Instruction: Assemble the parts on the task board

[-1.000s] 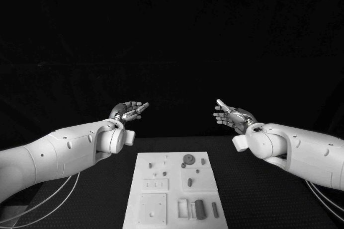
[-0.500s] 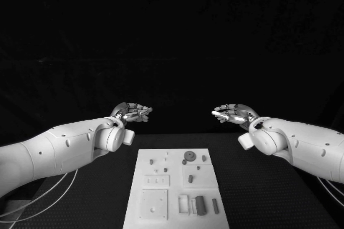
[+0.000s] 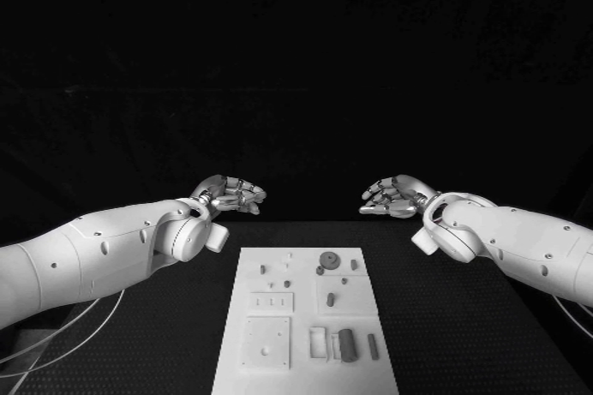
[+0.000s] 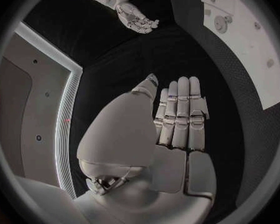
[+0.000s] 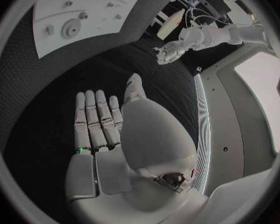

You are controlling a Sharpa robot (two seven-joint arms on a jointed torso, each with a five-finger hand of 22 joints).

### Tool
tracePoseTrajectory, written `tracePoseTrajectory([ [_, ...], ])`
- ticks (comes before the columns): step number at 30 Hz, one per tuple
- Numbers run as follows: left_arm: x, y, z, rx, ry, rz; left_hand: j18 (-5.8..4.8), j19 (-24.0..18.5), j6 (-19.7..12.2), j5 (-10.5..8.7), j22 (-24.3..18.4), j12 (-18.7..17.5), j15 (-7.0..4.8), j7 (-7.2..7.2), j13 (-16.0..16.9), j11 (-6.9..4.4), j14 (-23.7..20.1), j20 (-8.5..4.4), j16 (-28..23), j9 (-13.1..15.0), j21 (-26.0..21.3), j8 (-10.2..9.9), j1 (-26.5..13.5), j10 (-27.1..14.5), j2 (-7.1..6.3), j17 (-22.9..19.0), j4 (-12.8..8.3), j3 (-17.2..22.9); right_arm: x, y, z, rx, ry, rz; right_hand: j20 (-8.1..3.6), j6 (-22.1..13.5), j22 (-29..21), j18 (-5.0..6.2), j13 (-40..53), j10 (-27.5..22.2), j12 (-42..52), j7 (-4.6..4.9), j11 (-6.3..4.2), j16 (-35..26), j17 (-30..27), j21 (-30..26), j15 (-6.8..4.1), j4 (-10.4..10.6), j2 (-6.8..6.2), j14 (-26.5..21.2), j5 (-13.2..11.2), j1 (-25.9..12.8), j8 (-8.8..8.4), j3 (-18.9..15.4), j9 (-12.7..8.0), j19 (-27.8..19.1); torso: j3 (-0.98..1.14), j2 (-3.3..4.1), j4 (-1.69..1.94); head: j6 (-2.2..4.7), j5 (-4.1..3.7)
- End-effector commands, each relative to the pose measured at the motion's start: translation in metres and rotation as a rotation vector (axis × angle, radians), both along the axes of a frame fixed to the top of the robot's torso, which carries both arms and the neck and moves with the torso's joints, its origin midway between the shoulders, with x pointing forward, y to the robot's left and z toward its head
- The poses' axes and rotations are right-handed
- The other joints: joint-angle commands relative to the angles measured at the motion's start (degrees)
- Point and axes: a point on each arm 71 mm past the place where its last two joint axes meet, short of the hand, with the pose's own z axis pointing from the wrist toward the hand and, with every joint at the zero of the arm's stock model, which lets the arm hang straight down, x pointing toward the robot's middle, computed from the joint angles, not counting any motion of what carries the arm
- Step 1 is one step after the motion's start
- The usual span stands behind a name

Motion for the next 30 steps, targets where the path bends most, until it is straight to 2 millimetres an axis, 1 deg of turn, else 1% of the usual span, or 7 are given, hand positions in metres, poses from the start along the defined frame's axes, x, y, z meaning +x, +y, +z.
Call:
tracePoseTrajectory([
  [1, -0.011, -0.016, 0.003, -0.005, -0.003, -0.107, -0.61, 0.52, 0.58, 0.24, -0.32, -0.7, -0.15, -0.01, 0.12, 0.16, 0.4, -0.17, -0.5, -0.34, -0.55, -0.56, 0.53, 0.27, 0.05, 0.42, 0.47, -0.98, 0.0, 0.006, -0.003, -0.184, -0.04, 0.069, -0.55, 2.33, 0.05, 1.66, 0.48, 3.45, 1.15, 1.56, -1.23, 2.09, 0.63, 1.98, -2.38, 0.05, 1.01, 5.97, 0.37, 1.13, 0.39, -2.06, -0.05, 5.6, -0.18, 1.27, 0.97, -0.47, -0.81],
  [3, -0.016, -0.021, 0.006, 0.007, -0.018, -0.137, -0.77, 0.64, 0.47, 0.19, -0.45, -1.22, -0.15, 0.08, 0.08, 0.36, 0.45, -0.33, -0.7, -0.54, -0.74, -0.89, 0.71, -0.06, 0.08, 0.63, 0.84, -1.33, -0.002, 0.012, -0.004, -0.241, -0.053, 0.1, -1.32, 2.94, 0.32, 1.66, 0.83, 5.45, 1.88, 1.3, -2.06, 3.09, 1.02, 3.17, -3.66, 0.08, 1.37, 8.73, 0.36, 1.5, 0.33, -3.09, -0.11, 8.31, -0.3, 1.46, 1.18, -1.25, -0.7],
  [7, -0.021, -0.024, 0.009, 0.004, -0.028, -0.135, -1.15, 0.85, 0.2, 0.18, -0.7, -2.49, -0.11, 0.31, -0.12, 0.95, 0.49, -0.65, -1.16, -0.89, -1.11, -1.53, 1.15, -1.08, -0.04, 1.07, 1.71, -2.12, -0.006, 0.026, -0.005, -0.345, -0.101, 0.148, -3.01, 4.25, 0.72, 1.66, 1.21, 8.03, 2.5, 0.78, -3.15, 4.49, 1.69, 4.9, -5.65, 0.08, 2.02, 12.88, 0.37, 2.48, 0.3, -5.09, -0.15, 12.42, -0.66, 2.21, 1.88, -1.7, -1.06],
  [10, -0.024, -0.021, 0.011, -0.004, -0.029, -0.127, -1.47, 1.04, -0.73, 0.19, -0.85, -4.44, -0.08, 0.61, -0.81, 2.2, 0.55, -0.93, -1.52, -1.29, -1.38, -2.37, 1.45, -3.6, -0.34, 1.45, 2.67, -2.75, -0.009, 0.04, -0.01, -0.426, -0.129, 0.196, -3.95, 4.9, 1.13, 1.66, 1.58, 10.07, 3.09, 0.57, -4.06, 5.51, 2.31, 6.04, -6.83, 0.15, 2.43, 15.26, 0.38, 3.06, 0.17, -6.43, -0.2, 14.85, -0.76, 2.61, 2.21, -2.09, -0.97],
  [18, -0.028, -0.014, 0.018, -0.009, -0.036, -0.118, -1.88, 1.36, -0.79, 0.2, -0.93, -5.0, -0.11, 0.86, -0.88, 2.35, 0.77, -1.31, -1.84, -1.45, -1.58, -2.7, 1.92, -3.57, -0.4, 2.01, 3.81, -3.37, -0.018, 0.069, -0.019, -0.57, -0.2, 0.274, -5.82, 6.38, 2.36, 1.66, 2.0, 12.56, 3.22, 0.0, -5.03, 7.75, 3.92, 8.26, -8.91, -0.01, 3.68, 19.24, 0.37, 4.19, -0.14, -8.97, -0.23, 18.96, -0.88, 3.67, 3.08, -2.92, -1.24],
  [20, -0.03, -0.013, 0.019, -0.011, -0.037, -0.119, -1.91, 1.38, -0.78, 0.2, -0.94, -5.03, -0.11, 0.87, -0.88, 2.35, 0.78, -1.34, -1.87, -1.46, -1.6, -2.71, 1.95, -3.56, -0.4, 2.05, 3.87, -3.42, -0.021, 0.075, -0.023, -0.602, -0.212, 0.296, -7.41, 5.97, 3.42, 1.66, 1.77, 12.17, 2.51, 0.2, -5.14, 10.41, 5.34, 10.56, -10.22, -0.15, 4.61, 23.11, 0.45, 6.21, -0.85, -8.27, -0.56, 22.7, -0.91, 3.92, 3.22, -3.13, -1.32],
  [30, -0.04, -0.015, 0.023, -0.023, -0.031, -0.137, -2.06, 1.46, -0.76, 0.19, -0.95, -5.2, -0.12, 0.93, -0.89, 2.37, 0.83, -1.47, -1.99, -1.49, -1.67, -2.79, 1.96, -3.53, -0.47, 2.23, 4.05, -3.67, -0.026, 0.097, -0.029, -0.692, -0.286, 0.337, -11.04, 7.35, 5.5, 1.66, 0.28, 11.08, -0.92, -0.15, -5.17, 18.31, 10.93, 16.82, -10.57, 0.09, 7.0, 27.83, 0.33, 10.28, -2.32, -3.91, -1.44, 28.03, -1.18, 5.51, 4.03, -3.1, -2.0],
])
